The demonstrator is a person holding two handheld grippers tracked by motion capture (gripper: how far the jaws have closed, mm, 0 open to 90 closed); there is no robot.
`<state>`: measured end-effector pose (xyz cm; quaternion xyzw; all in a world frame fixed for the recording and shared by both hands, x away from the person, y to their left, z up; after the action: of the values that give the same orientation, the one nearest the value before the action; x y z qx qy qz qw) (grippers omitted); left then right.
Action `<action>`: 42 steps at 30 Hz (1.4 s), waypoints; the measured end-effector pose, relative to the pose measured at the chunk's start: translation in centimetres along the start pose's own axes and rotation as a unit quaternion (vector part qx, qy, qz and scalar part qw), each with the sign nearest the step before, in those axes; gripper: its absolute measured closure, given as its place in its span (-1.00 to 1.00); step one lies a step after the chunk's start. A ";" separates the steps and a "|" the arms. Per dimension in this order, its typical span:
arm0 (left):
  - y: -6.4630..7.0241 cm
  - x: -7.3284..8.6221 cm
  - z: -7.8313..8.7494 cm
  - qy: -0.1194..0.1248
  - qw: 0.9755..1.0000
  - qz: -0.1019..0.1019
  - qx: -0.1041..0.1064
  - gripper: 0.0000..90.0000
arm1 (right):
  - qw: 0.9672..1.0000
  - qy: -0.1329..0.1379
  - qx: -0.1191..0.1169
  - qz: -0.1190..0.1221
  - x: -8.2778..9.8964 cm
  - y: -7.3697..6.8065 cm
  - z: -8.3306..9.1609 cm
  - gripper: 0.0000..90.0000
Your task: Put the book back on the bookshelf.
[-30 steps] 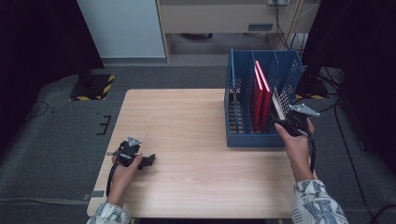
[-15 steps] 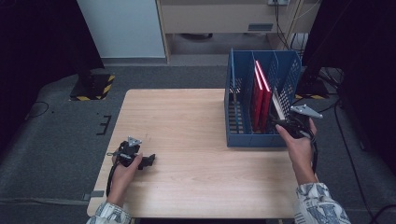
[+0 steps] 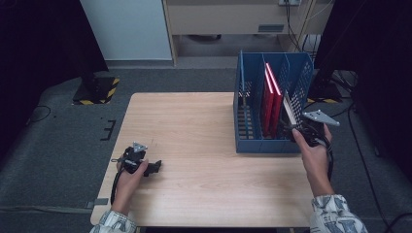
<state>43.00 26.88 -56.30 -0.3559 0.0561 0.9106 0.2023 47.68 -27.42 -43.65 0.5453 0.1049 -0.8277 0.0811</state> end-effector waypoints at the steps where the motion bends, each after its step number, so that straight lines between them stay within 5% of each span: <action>1: 0.0 0.0 0.0 0.000 1.000 0.000 0.000 -0.96 | 1.000 0.000 0.000 0.000 0.0 0.0 0.0 -0.79; 20: 0.0 0.0 0.0 0.000 1.000 -0.001 0.000 -0.98 | 0.999 -0.001 -0.041 0.035 -0.3 -4.0 1.5 -0.84; 42: 0.1 0.0 0.0 0.001 1.000 -0.001 0.001 -0.98 | 0.991 -0.017 -0.114 0.069 -0.5 -10.8 1.4 -0.86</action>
<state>42.98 26.81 -56.34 -0.3568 0.0565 0.9101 0.2031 43.94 -17.39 -41.69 0.5244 0.1597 -0.8118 0.2012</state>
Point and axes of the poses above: each handheld gripper's, and its own axes: z roughly backward along the jaws, x roughly out of its underside, y roughly to its right, the point moved 4 cm from there along -z, roughly forward along the jaws, and after that the axes turned 3 degrees about -z, right-handed, at the moved point
